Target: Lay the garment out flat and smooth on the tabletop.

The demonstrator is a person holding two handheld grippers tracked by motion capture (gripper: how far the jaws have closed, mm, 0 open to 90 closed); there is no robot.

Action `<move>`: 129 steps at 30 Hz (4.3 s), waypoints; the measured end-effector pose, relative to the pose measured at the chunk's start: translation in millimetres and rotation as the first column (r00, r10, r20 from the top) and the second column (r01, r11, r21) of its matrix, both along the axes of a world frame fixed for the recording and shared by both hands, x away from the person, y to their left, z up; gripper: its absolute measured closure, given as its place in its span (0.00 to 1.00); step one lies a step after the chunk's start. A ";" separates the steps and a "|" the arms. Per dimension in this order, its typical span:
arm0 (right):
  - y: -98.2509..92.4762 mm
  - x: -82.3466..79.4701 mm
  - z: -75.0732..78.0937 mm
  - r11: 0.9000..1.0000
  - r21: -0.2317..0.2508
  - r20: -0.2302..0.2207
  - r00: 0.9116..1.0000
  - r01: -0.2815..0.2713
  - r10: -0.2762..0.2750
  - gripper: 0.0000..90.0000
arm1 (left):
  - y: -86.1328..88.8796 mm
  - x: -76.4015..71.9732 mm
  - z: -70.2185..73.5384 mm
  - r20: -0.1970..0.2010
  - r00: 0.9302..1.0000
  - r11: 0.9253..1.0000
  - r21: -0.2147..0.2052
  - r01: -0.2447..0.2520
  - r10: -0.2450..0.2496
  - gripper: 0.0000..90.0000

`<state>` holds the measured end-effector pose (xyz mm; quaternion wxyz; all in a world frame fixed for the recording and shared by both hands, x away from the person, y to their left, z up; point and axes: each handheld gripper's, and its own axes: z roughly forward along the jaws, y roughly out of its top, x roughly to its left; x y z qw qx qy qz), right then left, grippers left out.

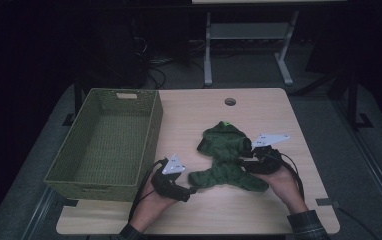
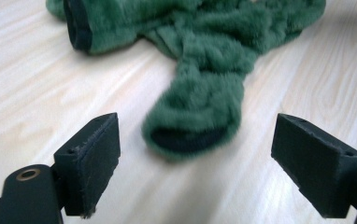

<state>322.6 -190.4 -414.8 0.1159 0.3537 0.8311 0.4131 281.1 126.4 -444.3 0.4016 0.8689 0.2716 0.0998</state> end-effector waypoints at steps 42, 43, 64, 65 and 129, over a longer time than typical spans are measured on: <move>137.0 -26.5 -51.8 0.952 -0.142 -0.027 0.962 -0.271 0.270 0.86 | 5.5 -27.7 -32.9 0.011 1.000 0.997 0.073 0.005 -0.006 0.14; 137.7 -27.4 -52.4 0.953 -0.151 -0.013 0.964 -0.263 0.264 0.89 | 5.5 -27.7 -32.9 0.011 1.000 0.997 0.073 0.005 -0.006 0.14; 100.7 -30.9 -16.0 0.973 0.026 0.005 0.973 -0.229 0.229 0.95 | 5.4 -27.0 -32.9 0.011 1.000 0.997 0.070 0.009 -0.009 0.14; 100.7 -30.9 -16.0 0.973 0.026 0.005 0.973 -0.229 0.229 0.95 | 5.4 -27.0 -32.9 0.011 1.000 0.997 0.070 0.009 -0.009 0.14; 23.6 15.3 -46.4 0.999 -0.038 -0.116 0.993 -0.005 0.001 1.00 | 5.2 -25.6 -33.0 0.007 1.000 0.998 0.067 0.010 -0.011 0.15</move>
